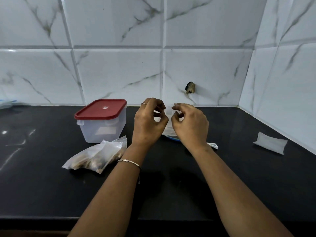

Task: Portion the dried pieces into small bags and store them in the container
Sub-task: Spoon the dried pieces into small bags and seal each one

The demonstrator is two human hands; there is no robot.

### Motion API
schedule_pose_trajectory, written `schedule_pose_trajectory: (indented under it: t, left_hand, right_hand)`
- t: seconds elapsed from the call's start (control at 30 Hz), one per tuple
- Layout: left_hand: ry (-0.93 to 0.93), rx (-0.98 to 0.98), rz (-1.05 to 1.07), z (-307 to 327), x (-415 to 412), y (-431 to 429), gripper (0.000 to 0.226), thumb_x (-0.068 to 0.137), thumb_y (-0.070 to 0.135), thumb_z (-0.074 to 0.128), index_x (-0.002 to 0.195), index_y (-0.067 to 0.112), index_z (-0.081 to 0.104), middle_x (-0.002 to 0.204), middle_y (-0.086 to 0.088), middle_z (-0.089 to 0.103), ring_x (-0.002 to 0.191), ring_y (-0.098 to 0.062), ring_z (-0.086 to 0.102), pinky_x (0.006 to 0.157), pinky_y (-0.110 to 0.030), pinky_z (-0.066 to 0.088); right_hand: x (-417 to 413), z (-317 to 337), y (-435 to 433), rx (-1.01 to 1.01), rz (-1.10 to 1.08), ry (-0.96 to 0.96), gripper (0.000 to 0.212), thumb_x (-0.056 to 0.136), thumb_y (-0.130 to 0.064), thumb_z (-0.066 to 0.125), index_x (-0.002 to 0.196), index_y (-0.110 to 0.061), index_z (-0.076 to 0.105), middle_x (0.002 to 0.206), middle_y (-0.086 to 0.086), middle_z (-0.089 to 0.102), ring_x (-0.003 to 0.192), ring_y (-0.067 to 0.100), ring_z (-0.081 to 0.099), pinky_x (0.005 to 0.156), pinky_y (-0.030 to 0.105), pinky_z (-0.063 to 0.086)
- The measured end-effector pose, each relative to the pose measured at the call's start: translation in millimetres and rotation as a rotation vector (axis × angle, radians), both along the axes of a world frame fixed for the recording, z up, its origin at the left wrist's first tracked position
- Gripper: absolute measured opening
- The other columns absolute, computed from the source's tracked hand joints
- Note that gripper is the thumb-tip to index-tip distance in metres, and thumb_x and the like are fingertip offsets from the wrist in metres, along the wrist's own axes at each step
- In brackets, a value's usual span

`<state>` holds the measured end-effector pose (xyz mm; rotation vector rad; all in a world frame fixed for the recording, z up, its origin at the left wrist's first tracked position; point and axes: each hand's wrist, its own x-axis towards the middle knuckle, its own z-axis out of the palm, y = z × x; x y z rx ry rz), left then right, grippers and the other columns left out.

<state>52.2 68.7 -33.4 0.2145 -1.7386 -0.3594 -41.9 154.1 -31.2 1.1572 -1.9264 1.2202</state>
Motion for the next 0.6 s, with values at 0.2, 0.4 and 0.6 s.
schedule_pose_trajectory:
  t: [0.2,0.4,0.6]
  left_hand:
    - [-0.04,-0.013,0.002,-1.1,3.9,3.0,0.02,0.079,0.013,0.055,0.097,0.006,0.062,0.098,-0.004,0.061,0.087,-0.014,0.059,0.074,-0.028,0.053]
    - [-0.267,0.152,-0.001,-4.6,5.8,-2.8,0.068,0.07,0.033,0.052,0.137,0.022,0.045,0.136,0.004,0.05,0.127,-0.014,0.043,0.105,-0.038,0.038]
    - [-0.445,0.694,-0.563,4.4,10.2,-11.6,0.096,0.073,0.009,0.076,0.152,0.02,0.022,0.143,0.002,0.05,0.129,-0.008,0.048,0.09,-0.007,0.044]
  right_hand:
    - [-7.3,3.6,-2.7,-0.138,0.179,-0.23,0.03,0.08,-0.004,0.066,0.105,-0.019,0.073,0.111,-0.008,0.071,0.082,0.009,0.069,0.083,0.035,0.057]
    - [-11.6,11.7,3.0,-0.042,0.315,-0.39,0.039,0.076,0.0,0.061,0.094,-0.034,0.072,0.098,-0.012,0.072,0.067,0.008,0.064,0.07,0.034,0.058]
    - [-12.1,19.4,11.3,0.133,0.534,-0.425,0.04,0.084,0.006,0.045,0.087,-0.022,0.073,0.098,-0.01,0.072,0.096,0.007,0.064,0.078,0.02,0.05]
